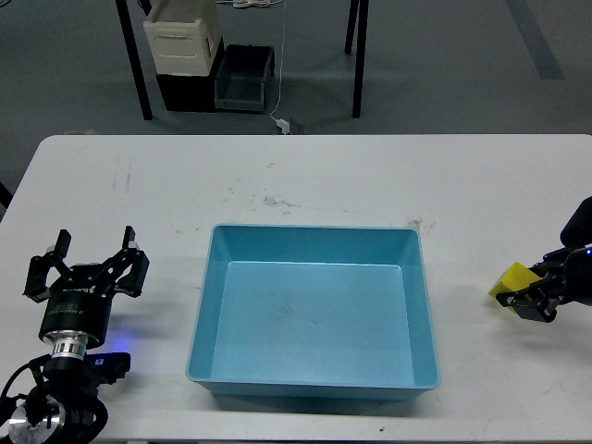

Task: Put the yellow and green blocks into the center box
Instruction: 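Carry the yellow cube with the right gripper into the blue tray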

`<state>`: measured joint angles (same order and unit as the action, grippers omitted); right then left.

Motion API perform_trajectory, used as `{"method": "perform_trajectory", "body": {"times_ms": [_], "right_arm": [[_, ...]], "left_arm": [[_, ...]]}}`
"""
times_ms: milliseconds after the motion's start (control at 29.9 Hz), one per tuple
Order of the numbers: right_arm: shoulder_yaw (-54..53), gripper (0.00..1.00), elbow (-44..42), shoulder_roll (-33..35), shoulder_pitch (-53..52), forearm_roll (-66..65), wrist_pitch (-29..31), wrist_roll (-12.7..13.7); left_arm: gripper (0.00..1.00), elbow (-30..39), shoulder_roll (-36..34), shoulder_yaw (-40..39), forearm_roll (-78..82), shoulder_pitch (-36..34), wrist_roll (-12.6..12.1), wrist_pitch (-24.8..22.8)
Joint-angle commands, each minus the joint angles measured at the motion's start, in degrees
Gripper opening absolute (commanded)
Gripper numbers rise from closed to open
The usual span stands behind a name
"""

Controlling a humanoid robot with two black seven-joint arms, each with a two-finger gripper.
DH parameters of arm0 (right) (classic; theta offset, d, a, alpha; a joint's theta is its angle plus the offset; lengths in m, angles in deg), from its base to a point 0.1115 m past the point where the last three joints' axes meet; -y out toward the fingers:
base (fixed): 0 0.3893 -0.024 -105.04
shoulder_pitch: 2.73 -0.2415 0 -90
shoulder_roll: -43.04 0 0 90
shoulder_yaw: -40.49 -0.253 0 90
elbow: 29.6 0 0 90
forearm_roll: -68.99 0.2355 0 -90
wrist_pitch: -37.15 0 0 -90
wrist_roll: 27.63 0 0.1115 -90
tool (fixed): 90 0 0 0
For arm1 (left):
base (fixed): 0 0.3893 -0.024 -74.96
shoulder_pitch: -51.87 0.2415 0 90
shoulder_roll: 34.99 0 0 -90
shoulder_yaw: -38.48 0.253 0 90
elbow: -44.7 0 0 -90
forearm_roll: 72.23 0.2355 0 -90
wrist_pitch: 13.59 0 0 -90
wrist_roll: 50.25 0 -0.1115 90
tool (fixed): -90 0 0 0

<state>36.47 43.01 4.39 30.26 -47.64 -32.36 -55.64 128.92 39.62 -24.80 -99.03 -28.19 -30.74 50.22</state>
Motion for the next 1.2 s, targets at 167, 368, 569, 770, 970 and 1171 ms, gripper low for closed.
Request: {"method": "perform_trajectory", "body": {"times_ms": [167,368,569,770,970,1171], "right_arm": [[-0.11,0.12,2.61,0.6,-17.32,5.52,0.07,0.01],[10.33,0.11,7.18,-4.31,-33.48,10.8,0.33,0.01],[20.54,0.12,10.44,-13.71,-43.53,12.12,0.25,0.01],[26.95,0.12,10.53,-23.56,-44.06,11.77,0.33,0.01],[31.35,0.12,9.92,-30.51,-42.57,11.95,0.33,0.01],[33.2,0.13,7.29,-36.57,-38.88,12.65,0.42,0.01]], "left_arm": [[1.0,-0.03,-0.09,0.09,0.0,0.0,0.0,0.0],[1.0,0.06,-0.09,0.0,0.0,0.0,0.0,0.0],[1.0,-0.03,-0.09,0.0,0.0,0.0,0.0,0.0],[1.0,-0.03,-0.09,0.0,0.0,0.0,0.0,0.0],[1.0,-0.03,-0.09,0.0,0.0,-0.09,0.0,0.08],[1.0,-0.03,0.0,-0.08,0.0,0.0,0.0,0.0]]}}
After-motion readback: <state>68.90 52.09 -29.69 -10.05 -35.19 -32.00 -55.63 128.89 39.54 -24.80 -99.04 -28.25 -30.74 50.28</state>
